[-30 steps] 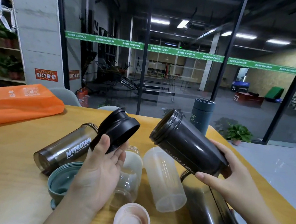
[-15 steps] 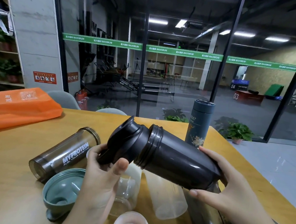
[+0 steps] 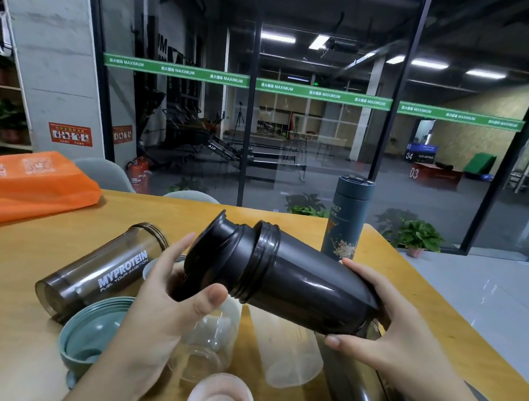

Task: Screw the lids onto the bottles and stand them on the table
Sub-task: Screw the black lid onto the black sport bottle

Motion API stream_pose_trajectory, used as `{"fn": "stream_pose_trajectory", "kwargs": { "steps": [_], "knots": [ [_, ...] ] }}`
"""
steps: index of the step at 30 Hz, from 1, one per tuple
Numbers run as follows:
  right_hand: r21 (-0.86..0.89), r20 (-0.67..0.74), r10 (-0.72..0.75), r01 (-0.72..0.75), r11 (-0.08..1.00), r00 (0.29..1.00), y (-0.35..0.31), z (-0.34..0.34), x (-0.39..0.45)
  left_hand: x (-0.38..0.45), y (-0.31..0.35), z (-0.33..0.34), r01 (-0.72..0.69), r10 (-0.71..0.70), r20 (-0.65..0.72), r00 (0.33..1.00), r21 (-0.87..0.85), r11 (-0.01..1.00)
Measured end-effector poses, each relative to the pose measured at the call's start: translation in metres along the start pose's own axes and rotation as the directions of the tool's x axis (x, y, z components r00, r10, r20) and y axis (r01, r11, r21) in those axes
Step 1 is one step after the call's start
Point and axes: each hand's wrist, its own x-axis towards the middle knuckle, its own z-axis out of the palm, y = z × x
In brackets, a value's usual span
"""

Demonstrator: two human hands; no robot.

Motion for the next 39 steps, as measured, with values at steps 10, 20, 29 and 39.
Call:
{"fn": "stream_pose_trajectory", "kwargs": {
  "steps": [10,20,29,39],
  "knots": [
    [-0.023,0.032,-0.054,0.055,0.998,0.998,0.003,-0.003,-0.002,0.005,0.007,0.000,-0.036,-0.006,0.154,0.988,0.272,0.962],
    [0.034,-0.011,-0.053,0.053,0.998,0.999,0.010,0.004,0.000,0.004,-0.002,0.003,-0.184,0.146,0.121,0.982,0.429,0.884],
    [0.177,0.050,-0.016,0.007,0.984,0.999,0.008,0.003,-0.001,0.002,-0.016,0.001,-0.174,0.167,0.049,0.985,0.303,0.937],
    [0.526,0.177,-0.071,-0.033,0.850,0.982,0.012,-0.003,0.000,0.005,-0.017,-0.004,-0.151,0.141,0.056,0.988,0.276,0.949]
  ]
}}
